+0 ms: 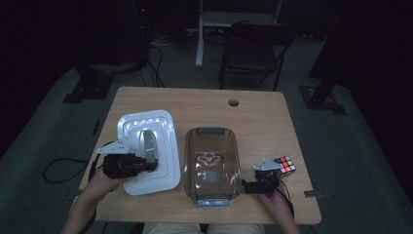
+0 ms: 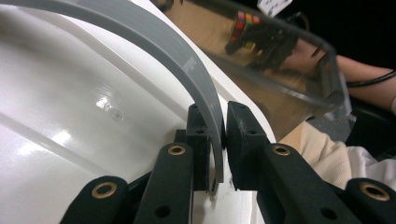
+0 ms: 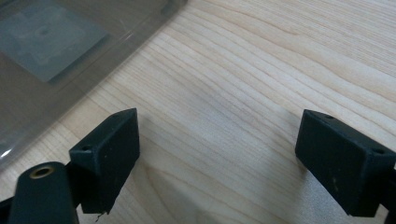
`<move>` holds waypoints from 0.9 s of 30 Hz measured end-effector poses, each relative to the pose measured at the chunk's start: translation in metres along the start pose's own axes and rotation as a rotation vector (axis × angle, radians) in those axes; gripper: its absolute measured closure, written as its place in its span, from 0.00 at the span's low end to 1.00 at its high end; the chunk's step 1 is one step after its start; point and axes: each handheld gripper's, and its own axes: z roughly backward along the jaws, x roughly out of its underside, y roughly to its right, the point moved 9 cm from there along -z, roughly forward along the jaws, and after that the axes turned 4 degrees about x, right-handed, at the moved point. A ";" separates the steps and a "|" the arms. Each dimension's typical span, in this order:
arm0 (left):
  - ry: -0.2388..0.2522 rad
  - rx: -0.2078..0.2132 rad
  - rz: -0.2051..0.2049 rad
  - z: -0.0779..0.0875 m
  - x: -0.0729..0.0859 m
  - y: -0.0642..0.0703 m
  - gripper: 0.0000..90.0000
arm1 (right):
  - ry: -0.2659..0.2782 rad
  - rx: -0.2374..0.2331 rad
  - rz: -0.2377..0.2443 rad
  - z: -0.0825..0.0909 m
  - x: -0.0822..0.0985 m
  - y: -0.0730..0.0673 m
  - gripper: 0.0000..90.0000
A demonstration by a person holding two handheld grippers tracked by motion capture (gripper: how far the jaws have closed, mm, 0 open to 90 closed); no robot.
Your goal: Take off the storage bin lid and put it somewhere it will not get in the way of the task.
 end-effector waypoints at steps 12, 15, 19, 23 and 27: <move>-0.059 0.063 0.051 -0.036 0.028 -0.014 0.90 | 0.000 0.000 0.000 0.000 0.000 0.000 0.15; -0.076 0.078 0.066 -0.045 0.033 -0.018 0.90 | 0.000 0.000 0.000 0.000 0.000 0.000 0.15; -0.117 0.077 0.085 -0.056 0.040 -0.023 0.90 | 0.000 0.000 0.000 0.000 0.000 0.000 0.15; -0.126 0.084 0.119 -0.064 0.044 -0.030 0.90 | 0.000 0.000 0.000 0.000 0.000 0.000 0.15; -0.134 0.094 0.139 -0.070 0.048 -0.035 0.90 | 0.000 0.000 0.000 0.000 0.000 0.000 0.15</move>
